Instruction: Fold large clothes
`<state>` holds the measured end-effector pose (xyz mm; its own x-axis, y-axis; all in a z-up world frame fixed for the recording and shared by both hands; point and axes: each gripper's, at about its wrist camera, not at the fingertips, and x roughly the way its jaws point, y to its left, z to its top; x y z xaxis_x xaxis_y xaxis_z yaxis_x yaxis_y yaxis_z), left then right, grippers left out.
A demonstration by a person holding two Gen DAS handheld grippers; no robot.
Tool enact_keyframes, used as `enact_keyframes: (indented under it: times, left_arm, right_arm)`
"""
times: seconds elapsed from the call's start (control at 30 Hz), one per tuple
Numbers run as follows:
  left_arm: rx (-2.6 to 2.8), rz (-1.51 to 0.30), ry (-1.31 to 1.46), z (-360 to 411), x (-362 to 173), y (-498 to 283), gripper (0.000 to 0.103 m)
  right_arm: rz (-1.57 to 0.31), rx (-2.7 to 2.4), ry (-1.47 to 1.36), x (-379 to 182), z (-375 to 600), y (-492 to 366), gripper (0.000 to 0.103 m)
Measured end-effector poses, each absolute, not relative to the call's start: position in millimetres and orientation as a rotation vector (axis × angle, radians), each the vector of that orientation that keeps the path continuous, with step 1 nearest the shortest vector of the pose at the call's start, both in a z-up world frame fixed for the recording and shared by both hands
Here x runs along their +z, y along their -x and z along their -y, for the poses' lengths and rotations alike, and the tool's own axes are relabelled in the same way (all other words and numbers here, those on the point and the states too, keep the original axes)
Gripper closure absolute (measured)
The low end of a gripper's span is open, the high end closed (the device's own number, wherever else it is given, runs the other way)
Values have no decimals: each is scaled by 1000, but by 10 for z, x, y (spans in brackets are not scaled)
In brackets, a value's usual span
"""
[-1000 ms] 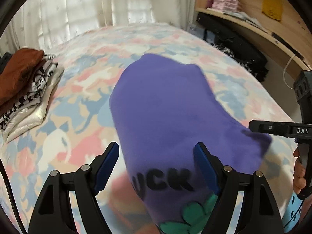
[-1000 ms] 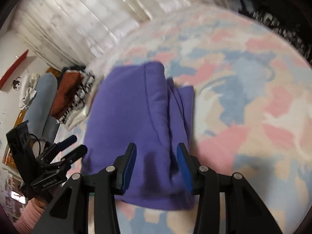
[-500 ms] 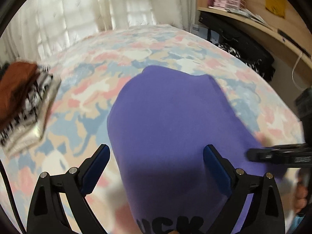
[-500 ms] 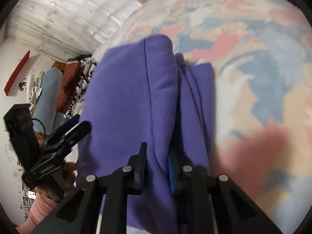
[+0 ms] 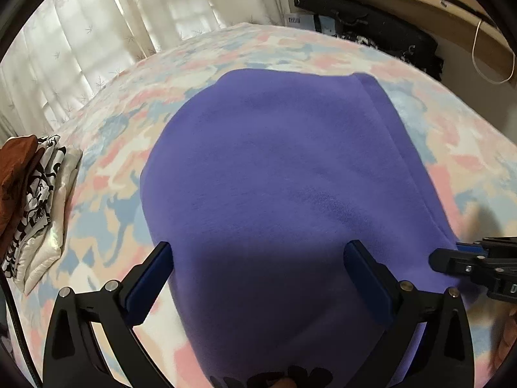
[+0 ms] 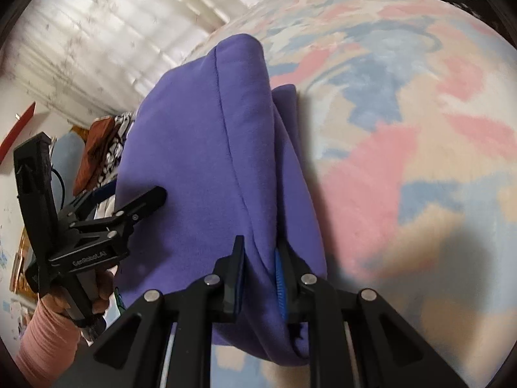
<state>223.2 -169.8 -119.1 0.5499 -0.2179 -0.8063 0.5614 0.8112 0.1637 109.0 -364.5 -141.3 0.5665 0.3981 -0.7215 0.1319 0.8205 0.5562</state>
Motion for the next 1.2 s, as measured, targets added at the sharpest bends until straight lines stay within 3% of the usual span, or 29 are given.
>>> enact_keyframes:
  times: [0.23, 0.5, 0.8, 1.0, 1.2]
  left_arm:
    - [-496, -879, -388, 1639, -1229, -2288, 0]
    - [-518, -895, -293, 1428, -922, -2375, 0]
    - [-370, -937, -318, 1397, -746, -2859, 0]
    - [-394, -1025, -333, 1590, -974, -3113, 0]
    - [-414, -1068, -285, 1649, -1201, -3252, 0]
  right_arm:
    - [-972, 177, -647, -1483, 3710, -1104, 87]
    - [-1073, 165, -553, -1089, 3654, -1292, 77]
    - [-913, 123, -459, -390, 3563, -1877, 76]
    - [-1005, 92, -481, -733, 3358, -2634, 76]
    - [-1090, 58, -447, -1194, 3348, -2820, 78]
